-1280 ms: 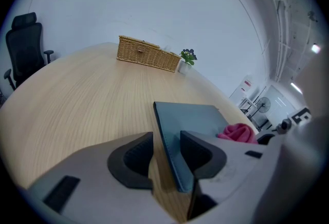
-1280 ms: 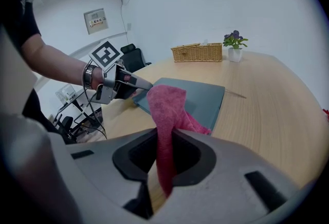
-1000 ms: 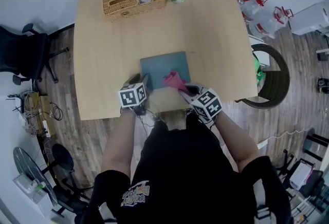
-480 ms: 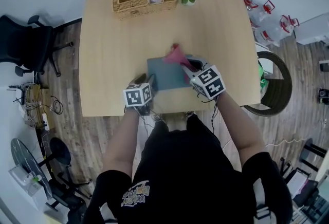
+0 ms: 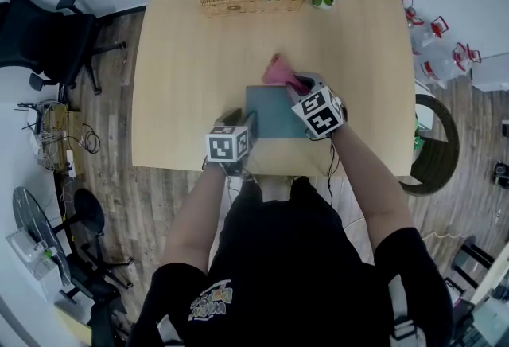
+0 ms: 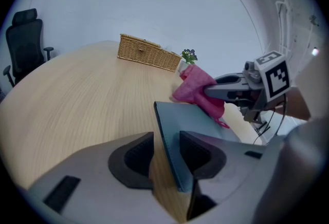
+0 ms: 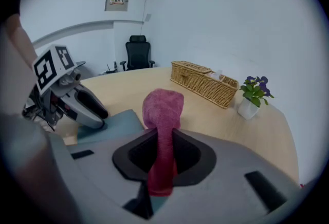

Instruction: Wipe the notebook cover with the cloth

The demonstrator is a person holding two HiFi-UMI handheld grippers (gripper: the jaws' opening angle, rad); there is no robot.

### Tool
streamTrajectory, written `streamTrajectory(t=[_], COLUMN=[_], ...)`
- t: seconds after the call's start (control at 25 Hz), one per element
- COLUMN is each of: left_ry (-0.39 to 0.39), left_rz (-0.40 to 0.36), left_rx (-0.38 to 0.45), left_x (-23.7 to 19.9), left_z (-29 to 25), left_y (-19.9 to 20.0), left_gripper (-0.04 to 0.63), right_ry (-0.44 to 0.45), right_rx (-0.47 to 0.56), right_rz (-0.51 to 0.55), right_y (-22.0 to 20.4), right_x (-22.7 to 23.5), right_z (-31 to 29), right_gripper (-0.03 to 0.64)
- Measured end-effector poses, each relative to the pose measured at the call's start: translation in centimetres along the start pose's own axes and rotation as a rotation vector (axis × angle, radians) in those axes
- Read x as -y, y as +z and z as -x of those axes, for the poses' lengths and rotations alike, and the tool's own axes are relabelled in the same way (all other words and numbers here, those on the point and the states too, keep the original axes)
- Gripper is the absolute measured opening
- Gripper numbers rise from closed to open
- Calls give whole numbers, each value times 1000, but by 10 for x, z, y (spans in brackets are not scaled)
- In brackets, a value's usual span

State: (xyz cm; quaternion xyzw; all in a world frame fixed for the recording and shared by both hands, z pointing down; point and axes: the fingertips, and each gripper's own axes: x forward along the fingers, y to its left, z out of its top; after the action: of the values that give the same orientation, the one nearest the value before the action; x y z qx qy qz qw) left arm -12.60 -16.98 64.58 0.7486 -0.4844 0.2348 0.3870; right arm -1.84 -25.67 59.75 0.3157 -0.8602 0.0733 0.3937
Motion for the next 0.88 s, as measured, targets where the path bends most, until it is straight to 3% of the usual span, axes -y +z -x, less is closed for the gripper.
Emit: streamTrajectory(t=[0.28, 0.88], left_ry=[0, 5], left_rz=[-1, -5], left_rx=[0, 3], left_x=[-2, -2], left_z=[0, 1], left_y=[0, -1], left_gripper=[153, 153], right_ry=[82, 136], right_rx=[-66, -36], right_rz=[35, -103], right_y=[-21, -44], right_x=[-35, -74], right_z=[-19, 2], right_gripper=[71, 71])
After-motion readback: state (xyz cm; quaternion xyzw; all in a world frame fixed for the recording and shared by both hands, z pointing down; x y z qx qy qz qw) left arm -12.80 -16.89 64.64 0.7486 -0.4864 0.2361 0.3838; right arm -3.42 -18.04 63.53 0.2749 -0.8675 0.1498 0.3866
